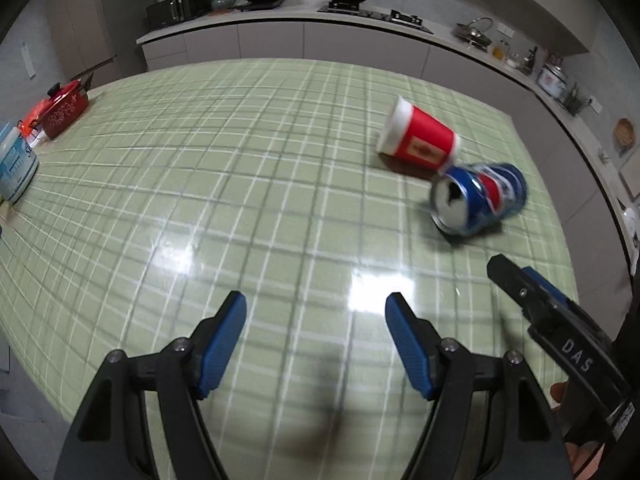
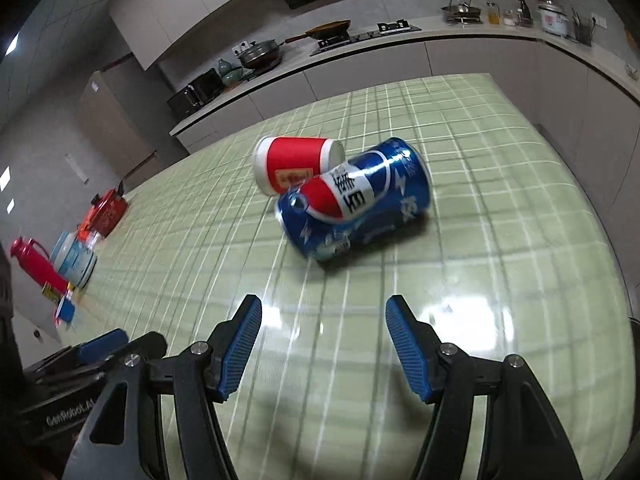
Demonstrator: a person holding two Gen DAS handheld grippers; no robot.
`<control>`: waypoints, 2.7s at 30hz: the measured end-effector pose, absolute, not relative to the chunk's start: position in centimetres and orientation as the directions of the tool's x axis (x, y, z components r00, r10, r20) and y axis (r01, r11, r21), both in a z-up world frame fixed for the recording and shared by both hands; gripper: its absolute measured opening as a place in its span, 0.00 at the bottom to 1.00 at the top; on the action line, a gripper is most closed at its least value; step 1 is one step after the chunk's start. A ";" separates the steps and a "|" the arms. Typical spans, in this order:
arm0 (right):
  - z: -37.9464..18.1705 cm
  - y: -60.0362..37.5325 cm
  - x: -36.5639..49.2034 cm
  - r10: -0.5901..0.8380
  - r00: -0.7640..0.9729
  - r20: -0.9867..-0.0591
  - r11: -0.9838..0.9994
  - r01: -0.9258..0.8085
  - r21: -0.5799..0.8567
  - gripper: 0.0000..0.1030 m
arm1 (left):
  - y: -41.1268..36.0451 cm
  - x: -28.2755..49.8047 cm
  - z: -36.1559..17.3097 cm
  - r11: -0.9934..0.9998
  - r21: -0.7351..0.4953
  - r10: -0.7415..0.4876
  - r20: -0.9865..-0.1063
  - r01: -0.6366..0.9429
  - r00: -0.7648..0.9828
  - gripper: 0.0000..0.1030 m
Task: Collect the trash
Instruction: 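Move both tools back over the island toward the red cup and Pepsi can, then close the right tool around the blue Pepsi can and lift it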
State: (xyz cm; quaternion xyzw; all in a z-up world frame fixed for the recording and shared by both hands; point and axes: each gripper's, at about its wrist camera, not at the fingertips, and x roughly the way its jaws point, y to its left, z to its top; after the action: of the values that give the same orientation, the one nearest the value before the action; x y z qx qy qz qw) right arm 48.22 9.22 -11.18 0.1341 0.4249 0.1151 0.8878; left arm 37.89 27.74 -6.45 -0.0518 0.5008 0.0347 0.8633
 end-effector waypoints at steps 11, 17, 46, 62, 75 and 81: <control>-12.8 10.8 52.6 0.215 0.609 -0.764 0.960 0.011 0.279 0.65 | 28.4 42.0 -7.0 0.997 -0.079 -0.059 -0.881 -0.024 0.470 0.71; -13.0 10.1 51.9 0.133 0.614 -0.778 0.966 0.097 0.241 0.65 | 28.3 43.9 -7.1 0.994 -0.086 -0.109 -0.884 0.071 0.455 0.71; -12.5 7.5 51.1 0.044 0.655 -0.754 0.955 0.195 0.225 0.65 | 27.0 46.3 -8.8 0.987 -0.100 -0.147 -0.890 0.128 0.433 0.71; -10.6 2.3 49.8 0.027 0.693 -0.720 0.947 0.213 0.241 0.65 | 24.9 47.8 -9.1 0.987 -0.104 -0.147 -0.889 0.122 0.434 0.71; -8.5 5.8 51.1 0.108 0.735 -0.669 0.961 0.093 0.259 0.65 | 26.9 51.7 -7.1 0.988 -0.102 -0.145 -0.852 0.112 0.504 0.71; -8.5 6.5 51.5 0.106 0.737 -0.667 0.964 0.088 0.251 0.65 | 28.3 53.5 -7.5 0.993 -0.112 -0.119 -0.843 0.045 0.524 0.71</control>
State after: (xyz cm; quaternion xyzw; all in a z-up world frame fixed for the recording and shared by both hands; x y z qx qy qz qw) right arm 51.47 6.46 -8.50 0.1343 0.3624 0.0048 0.9223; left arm 53.51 28.32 -7.47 -0.0379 0.4855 -0.0471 0.8721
